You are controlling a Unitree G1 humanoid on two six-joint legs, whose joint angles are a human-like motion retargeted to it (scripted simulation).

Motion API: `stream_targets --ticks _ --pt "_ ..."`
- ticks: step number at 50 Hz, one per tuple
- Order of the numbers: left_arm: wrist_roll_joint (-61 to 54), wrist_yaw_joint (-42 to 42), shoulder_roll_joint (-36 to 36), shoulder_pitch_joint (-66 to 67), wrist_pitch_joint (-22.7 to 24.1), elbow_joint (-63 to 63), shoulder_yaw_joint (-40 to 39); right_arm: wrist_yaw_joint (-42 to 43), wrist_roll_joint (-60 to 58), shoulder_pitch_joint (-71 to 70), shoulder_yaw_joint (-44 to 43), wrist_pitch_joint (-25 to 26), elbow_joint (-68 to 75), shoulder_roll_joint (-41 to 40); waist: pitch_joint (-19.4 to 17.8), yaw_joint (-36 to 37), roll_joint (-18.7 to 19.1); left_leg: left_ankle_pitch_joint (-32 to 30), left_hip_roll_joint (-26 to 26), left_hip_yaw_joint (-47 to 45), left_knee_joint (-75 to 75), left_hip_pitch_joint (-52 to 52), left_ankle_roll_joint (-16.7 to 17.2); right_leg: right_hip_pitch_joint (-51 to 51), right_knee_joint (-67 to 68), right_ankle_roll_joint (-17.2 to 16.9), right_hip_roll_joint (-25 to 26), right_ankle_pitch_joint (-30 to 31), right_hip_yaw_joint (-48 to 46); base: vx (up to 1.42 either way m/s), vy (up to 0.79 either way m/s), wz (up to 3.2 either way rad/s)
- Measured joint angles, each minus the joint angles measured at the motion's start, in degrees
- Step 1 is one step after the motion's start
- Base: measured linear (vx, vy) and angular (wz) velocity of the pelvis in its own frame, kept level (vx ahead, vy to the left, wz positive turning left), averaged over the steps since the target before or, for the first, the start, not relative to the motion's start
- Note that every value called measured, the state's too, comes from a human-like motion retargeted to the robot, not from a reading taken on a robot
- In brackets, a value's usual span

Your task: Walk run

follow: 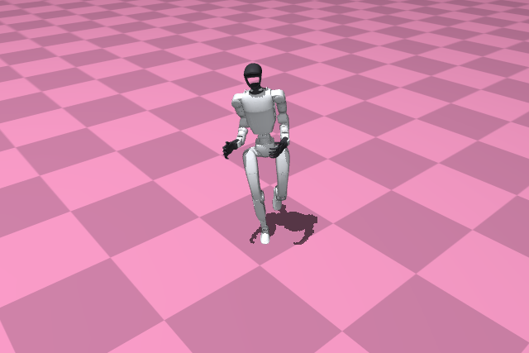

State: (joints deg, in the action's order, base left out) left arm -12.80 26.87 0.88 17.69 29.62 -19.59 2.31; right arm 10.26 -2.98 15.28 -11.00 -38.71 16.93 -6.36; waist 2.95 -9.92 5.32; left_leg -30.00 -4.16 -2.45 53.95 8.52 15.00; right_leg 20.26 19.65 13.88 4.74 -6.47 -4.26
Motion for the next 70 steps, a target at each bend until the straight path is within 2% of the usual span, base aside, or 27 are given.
stream_targets --ticks 5,7,10,15,17,18,20,21,25,28,30,33,35,38,40,42,44,47,49,53,57,59,60,62,63,67,70 --pt "0.54 0.17 1.32 5.34 1.04 -0.46 -0.66 -1.38 6.03 -2.72 2.42 -1.89 -5.02 2.39 0.33 4.6 -5.67 18.42 2.93 -3.37 -4.56 14.99 -17.23 -10.63 -8.53 0.81 1.65 6.34 6.51 1.07 -0.54 -1.1" --pt "0.44 1.26 0.3 6.41 0.65 -0.54 -1.2 -1.2 5.48 -2.2 2.84 -2.3 -7.2 4.26 -0.19 7.98 -8.11 22.6 4.19 -6.61 -13.86 18.86 -20.95 -14.24 -10.54 -0.47 1.1 11.24 7.02 0.97 -0.46 -1.68" --pt "0.74 1.67 -1.86 6.3 0.44 -0.4 -1.72 -1.92 2.53 -0.58 2.84 -1.1 -9.63 6.83 -1.2 14.13 -9.14 24.3 4.49 -10.3 -33.5 19.56 -22.48 -19.87 -13.01 -1.9 3.58 18.17 11.18 1.05 -0.39 -1.99" --pt "2.54 -0.32 -3.49 4.6 0.6 2.25 0.07 -5.05 -2.73 2.9 2.52 2.02 -7.81 9.99 -2.82 18.82 -9.25 26.86 3.34 -4.61 -48.03 18.79 -12.31 -29.32 -10.61 -4.71 4.41 28.23 9.75 1.28 -0.25 -1.36" --pt "2.47 -0.8 -3.74 2.89 0.23 3.27 1.21 -7.03 -3.92 4.9 2.46 2.9 -6.0 10.38 -2.51 18.85 -8.93 19.64 3.24 -5.17 -44.12 18.53 -17.25 -29.82 -3.54 -10.14 5.37 34.43 9.44 1.31 -0.21 -0.37" --pt "2.22 -0.96 -3.97 2.45 0.06 3.85 2.02 -8.31 -4.39 6.49 2.34 3.12 -5.0 10.32 -2.18 16.87 -10.19 27.05 1.05 -7.57 -40.07 17.57 -21.56 -28.1 4.09 -14.37 5.23 35.96 8.67 1.61 -0.28 0.43" --pt "1.31 -1.78 -4.33 0.01 0.68 4.57 2.17 -10.01 -6.21 7.81 2.67 3.2 -0.73 8.99 -3.46 11.79 -12.73 34.22 -4.4 2.89 -30.26 18.06 -18.84 -21.93 23.48 -20.6 5.73 36.47 5.52 1.3 -0.37 0.28" --pt "0.61 -0.66 -4.68 -2.05 0.76 4.26 0.77 -9.64 -6.69 8.24 2.82 3.26 1.64 8.12 -3.75 12.59 -12.45 35.92 -2.66 1.07 -28.27 17.72 -18.27 -19.31 27.96 -21.68 4.56 36.47 4.45 0.78 -0.41 -1.09" --pt "-0.27 -1.97 -6.31 -7.84 -0.12 3.25 2.32 -8.34 -6.17 12.24 6.08 1.09 6.46 4.61 -1.82 15.31 -7.18 38.21 10.48 -8.45 -31.86 9.53 -16.0 -8.82 27.16 -13.79 6.7 29.67 -0.78 0.89 -0.41 -1.47" --pt "-1.13 -3.6 -7.2 -9.78 -0.84 2.9 2.74 -9.11 -4.34 15.62 5.06 -0.5 5.9 2.8 -2.18 9.03 -3.23 32.63 11.29 -5.55 -37.6 3.95 -14.39 -0.88 21.74 -17.27 7.43 18.87 -0.03 0.92 -0.33 0.47" --pt "-2.36 -4.26 -7.88 -10.07 -1.11 3.55 3.69 -7.93 -2.79 16.79 4.11 -1.56 4.84 2.42 -1.86 5.02 -1.69 27.54 12.07 -7.39 -41.28 0.22 -13.07 3.06 13.98 -18.42 3.43 13.08 -1.58 0.8 -0.24 0.31" --pt "-4.65 -3.79 -9.42 -9.84 -1.19 4.63 4.19 -5.21 -0.44 16.92 3.04 -3.45 2.94 2.28 -1.42 1.98 -2.46 21.31 9.54 -11.39 -45.14 -5.75 -12.21 6.29 -1.34 -15.63 -3.41 9.86 -6.08 0.98 -0.41 -0.54" --pt "-5.93 -3.13 -10.53 -9.85 -1.3 4.75 4.11 -4.37 0.11 16.24 2.45 -3.79 1.61 1.98 -0.85 1.29 -2.51 18.39 8.37 -12.82 -46.19 -9.42 -10.28 7.21 -10.23 -13.22 -5.38 6.02 -9.46 0.95 -0.37 -1.08" --pt "-7.96 -1.15 -12.4 -9.88 -1.52 3.51 4.41 -4.69 -0.91 13.24 1.23 -2.36 -0.58 0.79 0.8 1.09 -1.3 11.55 9.37 -14.6 -44.19 -13.6 -4.98 7.72 -14.08 -3.03 -4.4 11.05 -12.98 1.1 -0.42 -0.84" --pt "-8.98 1.24 -13.17 -9.19 -1.8 1.92 4.44 -4.57 -2.23 10.87 0.12 -1.16 -2.14 -0.02 2.18 -0.31 -0.83 3.11 8.94 -13.76 -38.15 -14.31 -2.23 7.15 -8.64 1.12 -6.14 8.01 -14.74 1.22 -0.36 -0.39" --pt "-7.91 4.7 -13.07 -7.19 -1.87 -0.19 2.39 -2.37 -3.76 8.52 0.26 -0.53 -2.9 -0.75 1.38 2.84 0.93 0.0 11.74 -9.55 -14.41 -7.88 0.0 6.24 -1.12 1.12 0.01 1.71 -4.43 1.24 -0.53 -2.03" --pt "-5.96 6.28 -11.33 -5.71 -1.6 -2.24 0.52 -0.59 -4.5 4.84 -1.24 0.13 -3.32 -0.24 0.38 5.66 1.0 0.0 9.88 -3.15 2.37 -1.85 0.0 3.66 2.19 1.12 1.43 -0.31 -4.65 1.18 -0.51 -2.04" --pt "-3.58 4.95 -7.66 -1.85 0.41 -3.5 -1.22 1.18 -4.42 0.56 -0.16 0.31 -5.37 2.11 2.09 5.6 -5.9 1.03 -0.21 -0.71 0.77 4.83 -2.75 -2.46 -4.3 1.12 -1.37 1.17 3.24 0.92 -0.6 -1.41" --pt "-2.56 4.02 -5.87 1.97 1.08 -3.3 -2.36 0.72 -2.56 -1.07 0.44 -0.35 -6.84 3.12 1.81 7.25 -8.07 7.13 -3.05 2.46 1.71 11.07 -6.13 -6.32 -7.1 1.09 -0.14 3.5 7.67 1.0 -0.48 -2.09" --pt "-0.9 3.94 -3.63 6.53 1.31 -2.28 -5.27 -1.75 0.97 -2.28 2.5 -0.9 -10.31 5.41 0.56 12.59 -11.51 16.86 3.73 -5.29 -10.69 20.24 -15.87 -13.6 -12.3 -0.59 0.23 11.69 10.07 1.0 -0.39 -2.44" --pt "1.6 2.9 -3.0 7.31 1.63 -0.42 -6.77 -4.0 0.01 -0.95 2.96 1.11 -11.1 7.04 -0.74 20.47 -11.84 21.6 2.94 -5.87 -35.63 20.86 -16.5 -20.6 -13.78 -2.37 3.53 18.75 17.83 1.08 -0.21 -2.82" --pt "2.61 1.76 -2.87 6.33 1.64 0.64 -6.11 -5.01 -1.94 -0.29 2.35 3.48 -9.4 7.38 -1.61 23.11 -11.96 26.32 1.23 -1.6 -43.38 20.63 -11.75 -24.22 -12.95 -3.83 3.49 22.73 19.45 1.27 -0.09 -2.06" --pt "2.98 1.17 -2.99 5.59 1.58 1.12 -5.56 -5.76 -2.83 0.21 1.97 4.65 -8.41 7.37 -2.02 23.29 -11.54 28.06 2.29 -2.2 -45.94 20.4 -7.4 -26.06 -12.03 -4.79 4.18 24.92 20.17 1.14 -0.06 -1.14" --pt "3.38 0.1 -3.22 3.72 1.33 1.84 -3.88 -7.75 -3.3 2.33 1.85 5.9 -6.79 7.23 -1.69 22.23 -11.45 23.29 2.61 -7.34 -44.71 20.1 -14.99 -28.21 -8.88 -9.57 3.99 31.28 17.8 1.26 -0.03 -0.48" --pt "3.5 -0.23 -3.55 2.78 1.22 2.11 -3.0 -9.0 -2.75 3.77 1.73 6.03 -6.08 7.09 -0.82 20.97 -11.63 25.36 1.42 -8.9 -42.66 19.53 -19.3 -28.42 -6.15 -13.72 4.34 34.83 16.86 1.6 0.02 0.2" --pt "3.15 0.09 -4.7 -0.98 1.14 1.29 -3.09 -14.4 -1.19 8.94 1.77 5.08 -0.45 4.97 -1.22 13.43 -14.47 36.29 -6.26 5.35 -29.82 16.89 -15.88 -19.82 26.91 -28.67 7.31 36.47 11.49 1.35 -0.32 -0.1" --pt "3.43 -1.0 -6.72 -5.38 0.94 -0.38 -1.78 -14.6 0.66 11.58 3.33 4.84 2.42 2.65 0.22 13.01 -9.0 38.25 7.12 -6.34 -33.04 9.67 -15.55 -12.13 27.21 -25.03 11.57 34.62 7.14 0.94 -0.28 -0.95"
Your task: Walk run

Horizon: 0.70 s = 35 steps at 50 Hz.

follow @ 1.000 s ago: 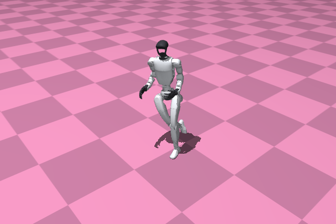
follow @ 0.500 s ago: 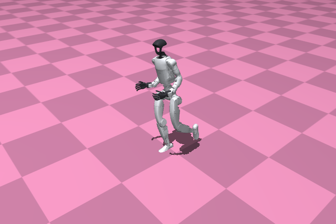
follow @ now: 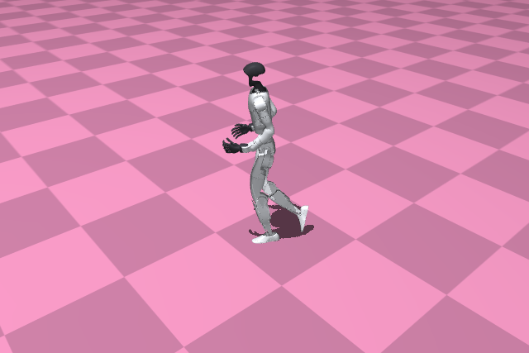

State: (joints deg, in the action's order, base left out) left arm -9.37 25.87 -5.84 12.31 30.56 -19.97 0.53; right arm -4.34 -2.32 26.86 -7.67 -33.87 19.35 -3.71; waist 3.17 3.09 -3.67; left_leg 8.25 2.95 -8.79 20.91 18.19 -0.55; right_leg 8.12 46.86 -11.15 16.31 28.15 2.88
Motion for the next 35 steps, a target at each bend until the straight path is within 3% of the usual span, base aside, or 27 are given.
stream_targets --ticks 2,5,10,12,15,17,18,20,22,24,27,30,33,35 --pt "1.11 -2.88 -0.38 -1.91 0.66 -0.89 0.85 -1.05 2.94 2.62 -0.04 -1.37 0.25 -0.23 0.27 -1.5 2.1 -0.69 0.36 1.63 -3.14 -3.93 0.3 6.05 -0.16 2.74 -0.67 -6.5 -2.17 0.97 -0.22 -0.47" --pt "0.83 -6.26 0.14 -2.59 1.0 -0.48 2.76 -1.12 5.34 5.29 -1.31 -1.98 -0.16 -0.23 0.26 -6.08 4.99 -5.66 1.53 -1.04 -9.37 -10.58 0.58 13.6 -6.26 2.65 -2.97 -15.58 -2.81 1.17 -0.16 0.0" --pt "-4.8 -3.99 1.77 -1.85 0.26 1.69 4.71 1.63 2.82 5.15 -5.91 -1.03 -4.14 -1.11 0.82 -14.03 6.95 -15.66 -1.59 -2.66 -14.99 -20.27 3.81 20.38 -30.57 7.05 -13.45 -24.98 -9.29 0.93 -0.08 0.03" --pt "-6.65 -2.2 1.96 -2.07 -0.07 1.61 4.01 3.69 0.94 3.13 -7.44 0.14 -6.22 -2.65 1.35 -16.04 7.89 -19.93 -1.36 -3.8 -15.13 -23.17 6.69 20.74 -38.89 8.9 -13.3 -27.9 -7.44 0.97 -0.17 -0.31" --pt "-7.65 -2.25 1.8 -1.91 0.74 0.83 4.8 8.88 -1.21 -0.74 -8.92 1.01 -9.4 -5.11 2.05 -17.38 9.02 -29.2 -1.12 -3.73 -10.82 -26.27 10.97 20.39 -39.52 17.51 -13.24 -20.24 -11.75 1.33 -0.29 -0.33" --pt "-6.67 -1.59 1.82 -1.0 0.96 -0.24 5.11 13.74 -2.35 -3.4 -8.47 0.34 -10.55 -6.24 2.31 -16.06 10.18 -38.04 -1.15 -0.97 1.67 -23.51 14.4 18.45 -33.44 22.0 -12.91 -26.23 -13.91 1.41 -0.27 -0.81" --pt "-5.78 -0.59 2.01 -0.25 0.91 -1.19 4.86 16.04 -2.19 -4.77 -7.86 -0.4 -10.43 -6.41 1.33 -14.81 12.45 -38.2 1.16 0.19 16.33 -19.11 15.27 18.05 -29.64 22.38 -6.63 -30.33 -4.25 1.44 -0.15 -1.14" --pt "-4.26 0.89 2.84 0.94 0.46 -3.34 4.64 18.59 -0.04 -8.54 -7.52 -1.95 -9.49 -5.58 0.32 -12.03 14.65 -38.25 6.69 0.57 38.58 -13.06 15.55 15.76 -24.32 22.48 -4.91 -34.0 -8.27 1.24 -0.1 -1.09" --pt "-3.72 0.84 4.77 2.4 0.83 -4.43 4.59 17.41 1.82 -11.97 -6.05 -3.1 -9.56 -3.36 1.34 -10.62 11.57 -38.25 -0.91 4.56 38.9 -8.51 15.02 11.24 -27.89 23.16 -6.56 -34.21 -4.84 1.09 -0.32 -0.62" --pt "-3.37 0.7 5.85 5.25 1.43 -4.98 4.36 14.49 3.37 -14.13 -5.17 -3.4 -9.83 -1.36 3.03 -10.29 6.51 -36.19 -4.2 3.16 34.31 -3.91 10.8 6.75 -32.99 23.34 -10.18 -32.67 -1.98 1.34 -0.45 -0.24" --pt "-2.9 1.31 6.21 9.66 1.69 -4.81 2.9 12.04 3.56 -16.03 -4.65 -3.43 -11.09 1.39 2.45 -7.24 1.78 -25.67 -5.6 1.0 30.08 4.59 3.01 0.79 -37.06 21.62 -12.6 -28.83 -0.37 1.13 -0.21 -0.78" --pt "-2.4 2.23 5.07 12.25 1.69 -4.54 0.7 12.04 2.25 -16.53 -3.91 -2.92 -13.0 3.83 1.75 -1.73 -1.3 -18.89 -2.67 -5.38 16.25 9.63 -2.63 -4.75 -41.12 18.49 -13.7 -21.63 -2.7 1.08 -0.21 -1.32" --pt "-1.96 2.42 4.01 13.05 1.46 -4.34 -0.54 12.12 0.76 -15.54 -3.63 -2.11 -14.18 5.95 0.67 4.47 -1.51 -16.03 -5.64 -2.57 -2.83 9.74 -4.11 -10.02 -42.49 16.64 -11.05 -15.36 0.47 1.15 -0.05 -1.37" --pt "-1.76 1.99 3.98 12.71 1.37 -3.92 -0.53 11.55 0.03 -14.59 -3.35 -1.61 -13.74 7.58 -0.36 7.91 -2.3 -12.29 -6.62 -0.95 -10.53 9.58 -0.86 -13.43 -42.02 15.61 -11.63 -11.57 -0.54 1.31 0.09 -0.97"
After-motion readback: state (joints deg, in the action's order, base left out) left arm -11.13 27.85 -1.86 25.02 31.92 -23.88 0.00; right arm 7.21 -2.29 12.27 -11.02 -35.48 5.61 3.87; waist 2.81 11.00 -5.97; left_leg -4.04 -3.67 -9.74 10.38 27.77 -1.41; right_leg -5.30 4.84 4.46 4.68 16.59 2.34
